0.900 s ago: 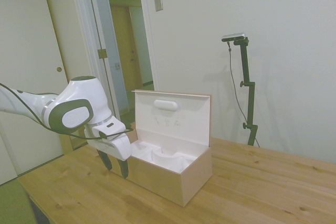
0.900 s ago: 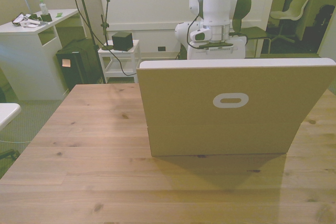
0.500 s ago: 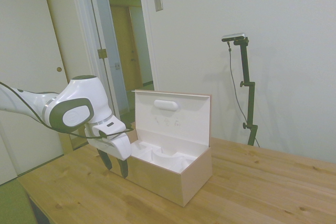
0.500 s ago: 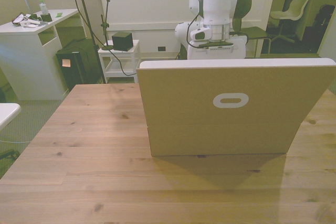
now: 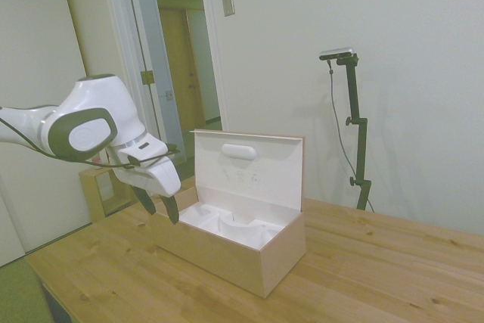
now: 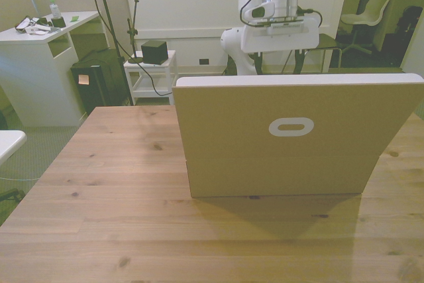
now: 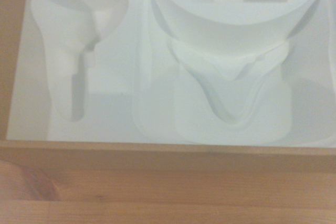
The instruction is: Close the box
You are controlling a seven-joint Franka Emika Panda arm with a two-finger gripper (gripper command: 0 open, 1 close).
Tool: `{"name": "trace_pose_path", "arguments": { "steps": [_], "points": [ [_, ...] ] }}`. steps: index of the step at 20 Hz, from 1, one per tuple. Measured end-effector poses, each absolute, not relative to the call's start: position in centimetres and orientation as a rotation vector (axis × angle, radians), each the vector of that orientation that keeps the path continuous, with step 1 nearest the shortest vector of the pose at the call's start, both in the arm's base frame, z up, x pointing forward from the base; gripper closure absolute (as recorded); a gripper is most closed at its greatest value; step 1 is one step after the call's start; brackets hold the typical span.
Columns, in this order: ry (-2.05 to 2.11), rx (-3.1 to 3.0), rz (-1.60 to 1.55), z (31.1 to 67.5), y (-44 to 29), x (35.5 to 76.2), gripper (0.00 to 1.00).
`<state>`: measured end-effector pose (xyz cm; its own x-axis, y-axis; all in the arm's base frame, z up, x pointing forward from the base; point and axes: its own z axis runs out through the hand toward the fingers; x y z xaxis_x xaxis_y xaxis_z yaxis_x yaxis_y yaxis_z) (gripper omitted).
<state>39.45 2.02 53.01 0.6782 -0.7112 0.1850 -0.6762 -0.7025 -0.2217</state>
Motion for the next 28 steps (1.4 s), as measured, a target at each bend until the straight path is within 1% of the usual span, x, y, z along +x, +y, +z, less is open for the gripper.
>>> {"name": "trace_pose_path", "arguments": {
  "steps": [5,10,15,17,21,28],
  "points": [
    [1.138,-2.727,-0.434,57.5,2.7,38.0,0.0],
    [1.119,-2.7,-0.5,60.0,3.1,38.1,0.0],
    [1.003,-2.62,-0.726,64.0,3.5,39.0,0.0],
    [0.956,-2.58,-0.82,65.1,3.7,39.5,0.0],
    [0.921,-2.527,-0.913,66.8,4.3,41.7,0.0],
    [0.923,-2.471,-0.977,70.9,3.3,47.6,0.0]
  ]
}}
